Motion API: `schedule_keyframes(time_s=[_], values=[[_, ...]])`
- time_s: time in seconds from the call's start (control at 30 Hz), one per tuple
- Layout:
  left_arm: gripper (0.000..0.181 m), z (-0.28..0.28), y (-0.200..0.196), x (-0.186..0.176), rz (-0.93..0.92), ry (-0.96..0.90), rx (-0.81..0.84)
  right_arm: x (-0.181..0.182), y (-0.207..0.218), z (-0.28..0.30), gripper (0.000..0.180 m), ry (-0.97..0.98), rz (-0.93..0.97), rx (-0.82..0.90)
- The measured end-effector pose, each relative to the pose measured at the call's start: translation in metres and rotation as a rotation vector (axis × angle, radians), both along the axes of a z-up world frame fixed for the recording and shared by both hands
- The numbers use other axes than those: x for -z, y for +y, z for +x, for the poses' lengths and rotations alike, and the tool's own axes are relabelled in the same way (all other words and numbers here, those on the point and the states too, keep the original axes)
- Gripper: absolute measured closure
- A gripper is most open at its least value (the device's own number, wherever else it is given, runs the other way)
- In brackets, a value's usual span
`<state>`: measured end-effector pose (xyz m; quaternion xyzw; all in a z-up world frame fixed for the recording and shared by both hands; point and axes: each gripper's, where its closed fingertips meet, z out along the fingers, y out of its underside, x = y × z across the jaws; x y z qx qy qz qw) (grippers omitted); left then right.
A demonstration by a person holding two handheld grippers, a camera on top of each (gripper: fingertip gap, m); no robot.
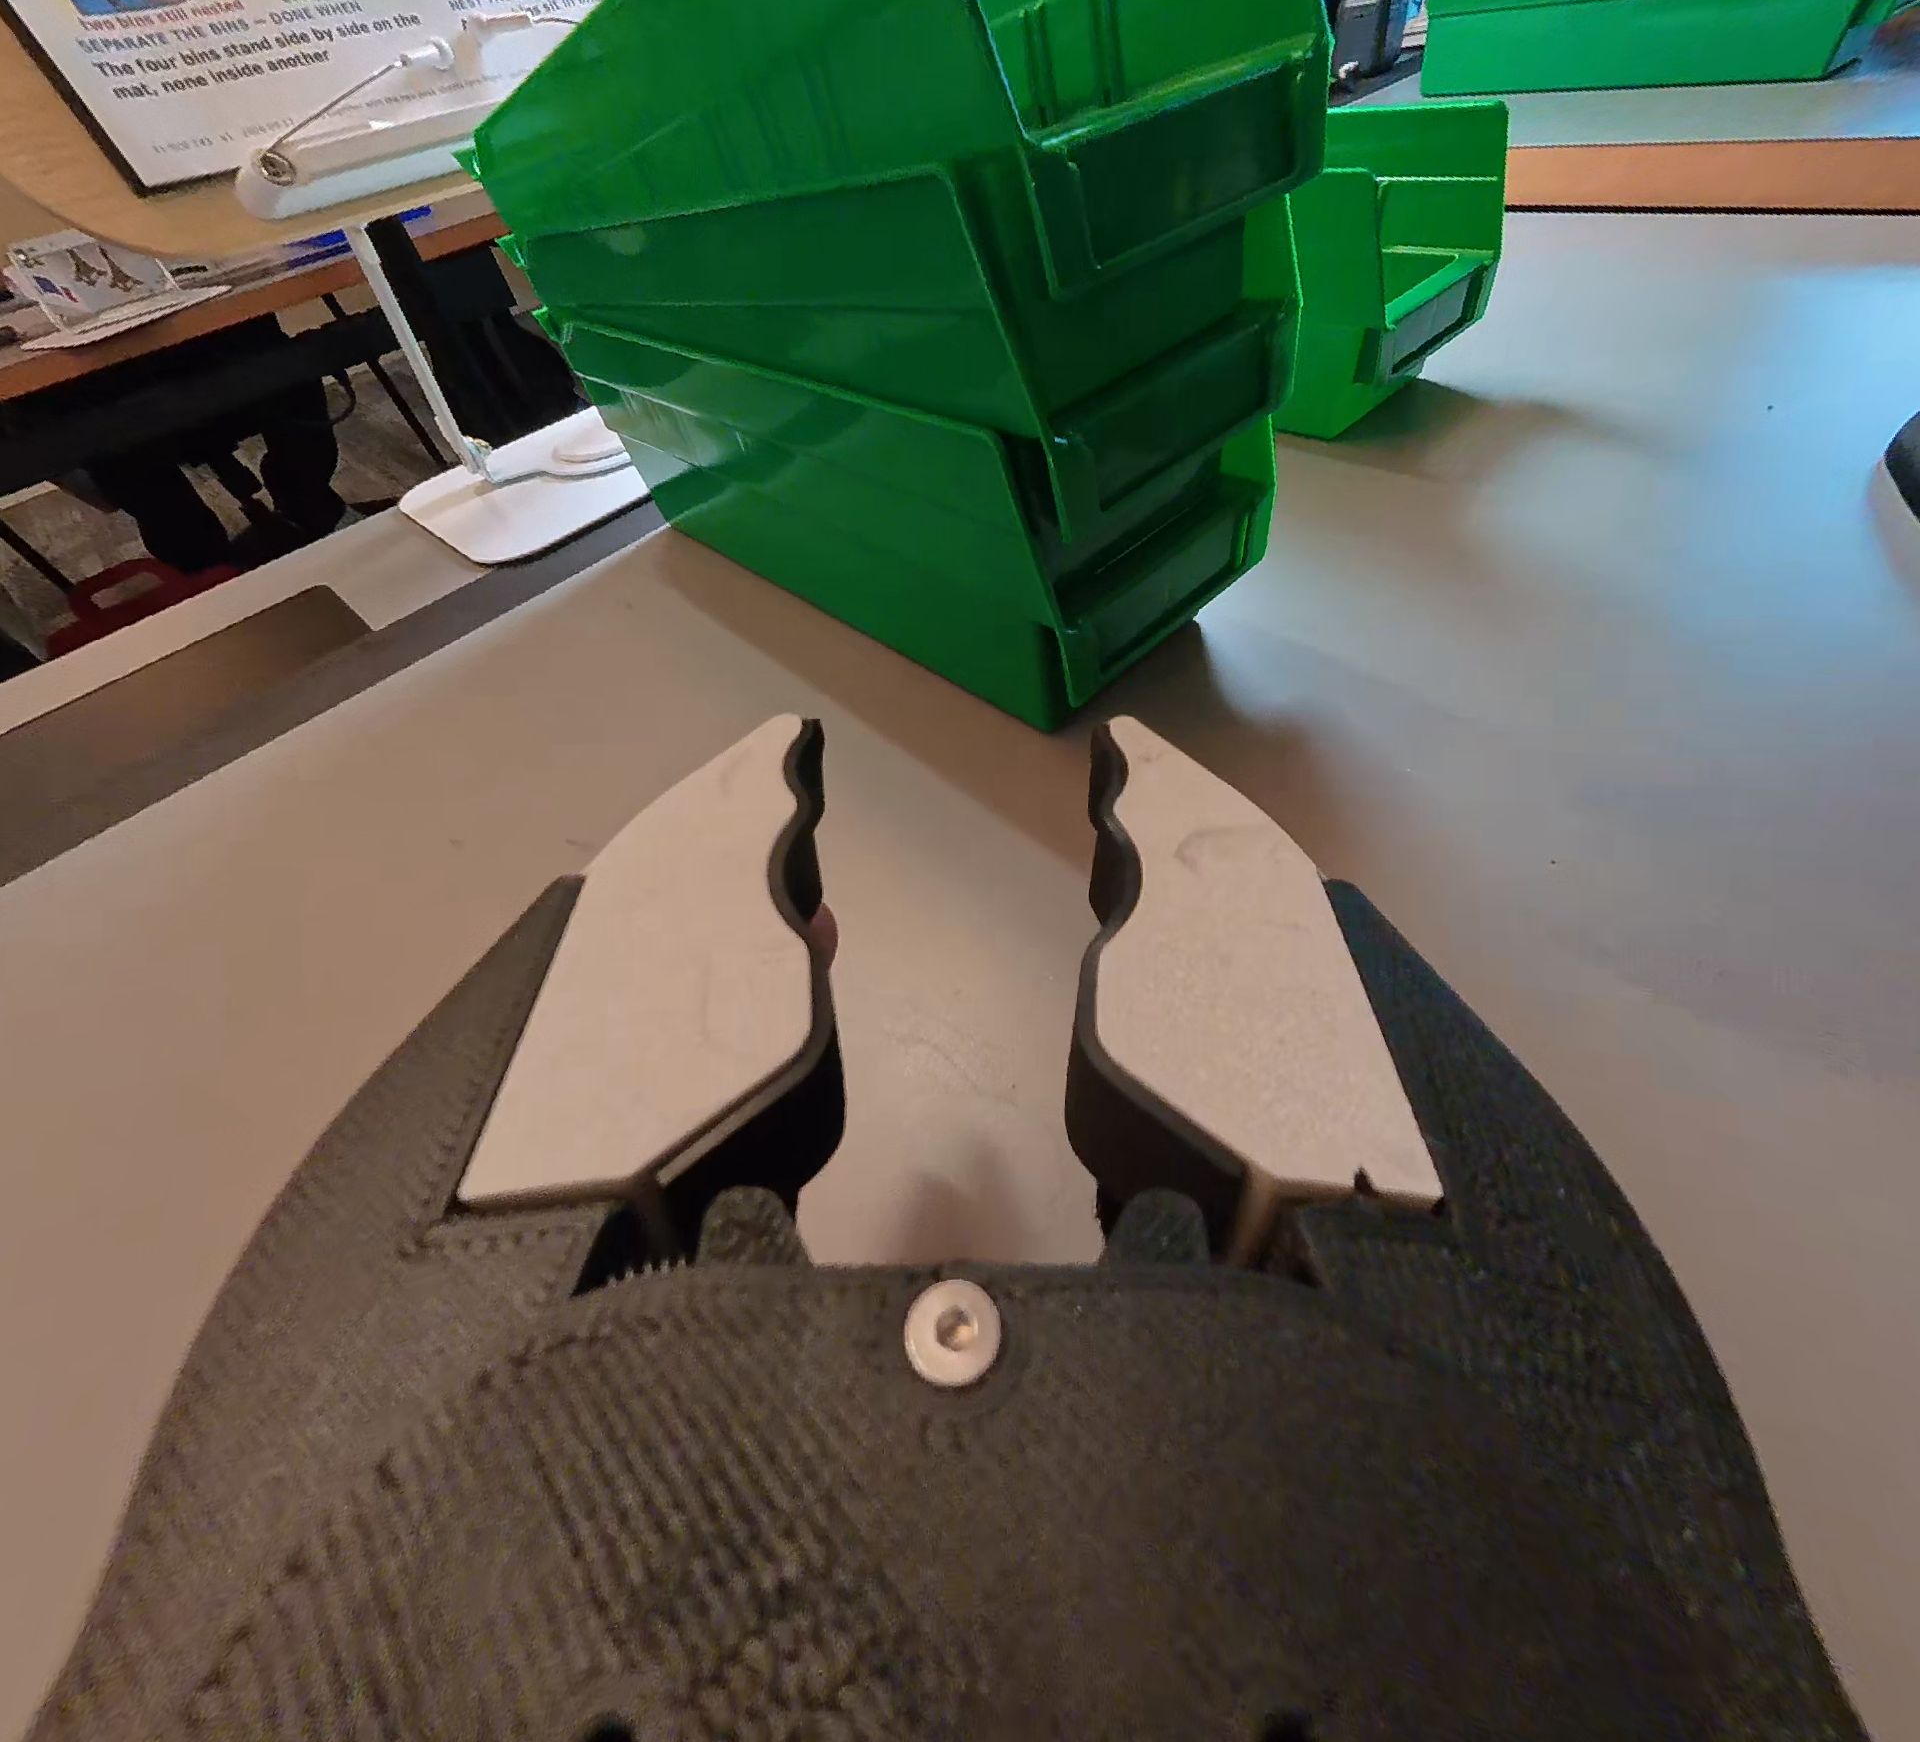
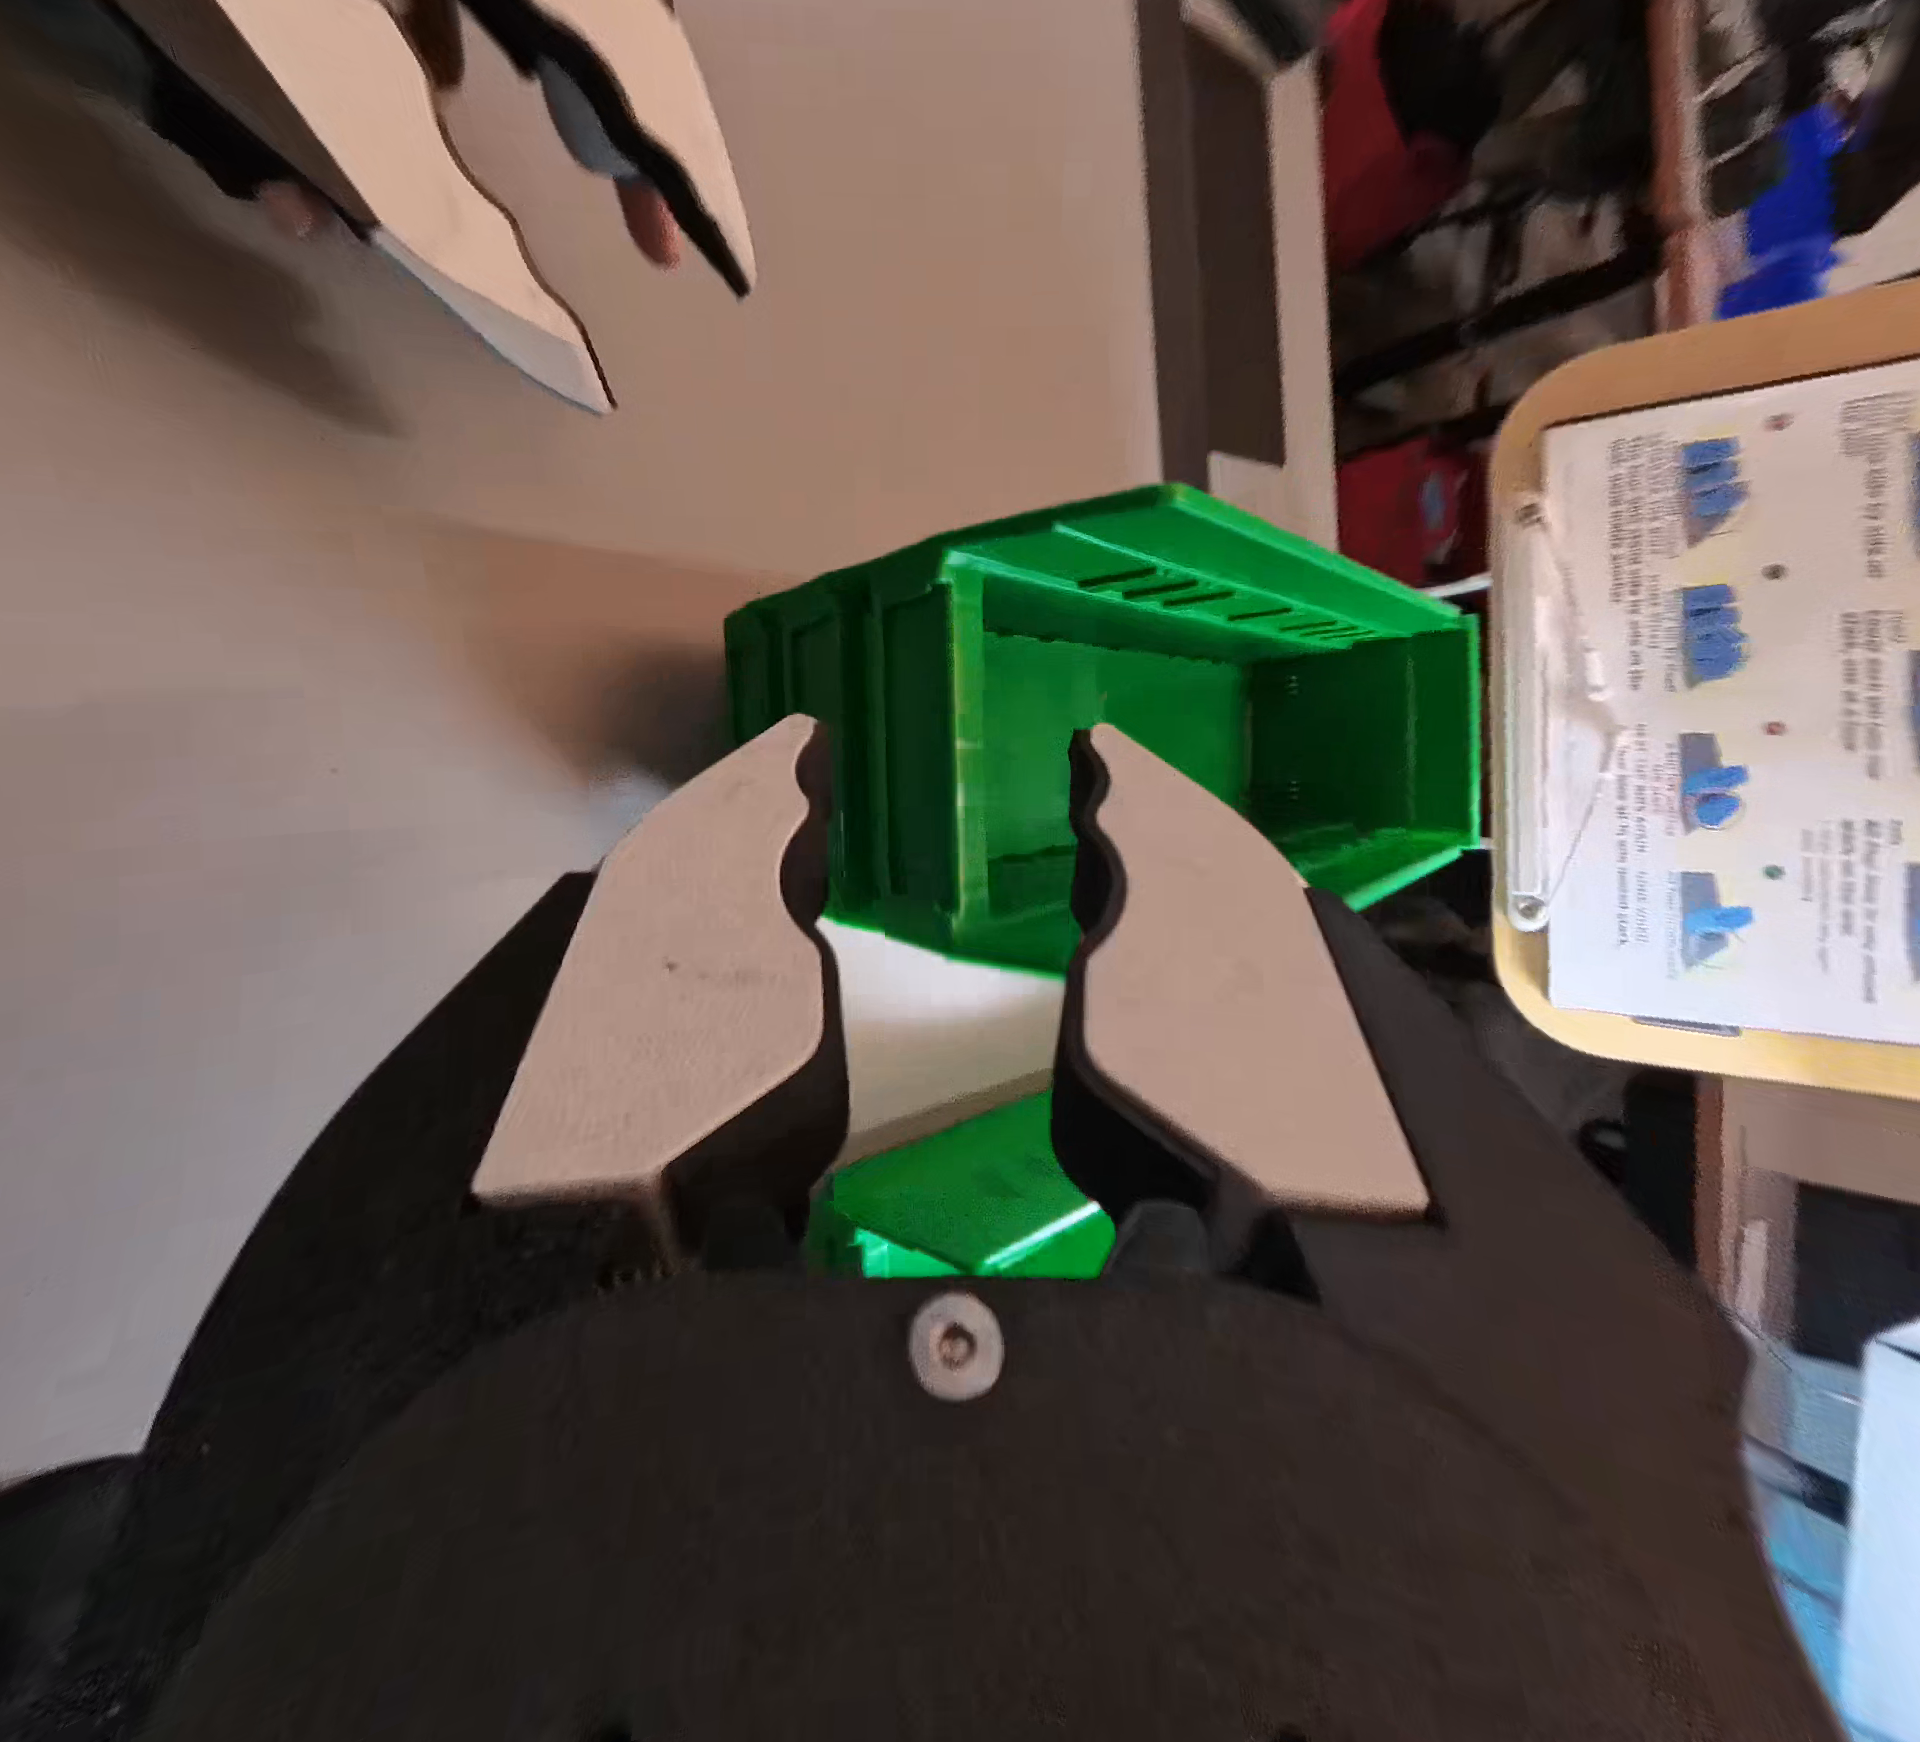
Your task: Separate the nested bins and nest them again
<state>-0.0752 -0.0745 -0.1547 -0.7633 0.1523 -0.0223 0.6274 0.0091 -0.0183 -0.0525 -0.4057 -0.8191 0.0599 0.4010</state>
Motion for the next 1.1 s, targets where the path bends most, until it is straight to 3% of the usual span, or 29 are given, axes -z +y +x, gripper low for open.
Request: schedule_keyframes(time_s=[0.2, 0.37, 0.53, 0.7, 1.1], values=[[0.131, 0.0, -0.003, -0.007, 0.025, 0.012, 0.009, 0.059, 0.027, -0.024, 0.134, -0.277, 0.119, 0.138], [0.132, 0.0, -0.004, -0.008, 0.027, -0.003, 0.018, 0.07, 0.033, -0.026, 0.151, -0.305, 0.05, 0.161], [0.132, 0.002, -0.003, -0.005, 0.018, 0.01, 0.02, 0.071, 0.036, -0.028, 0.151, -0.309, 0.094, 0.119], [0.132, 0.002, -0.003, -0.005, 0.019, 0.012, 0.015, 0.064, 0.043, -0.027, 0.151, -0.304, 0.156, 0.101], [0.133, 0.002, -0.003, -0.005, 0.018, 0.012, 0.016, -0.006, 0.023, -0.021, 0.15, -0.271, -0.052, 0.007]])
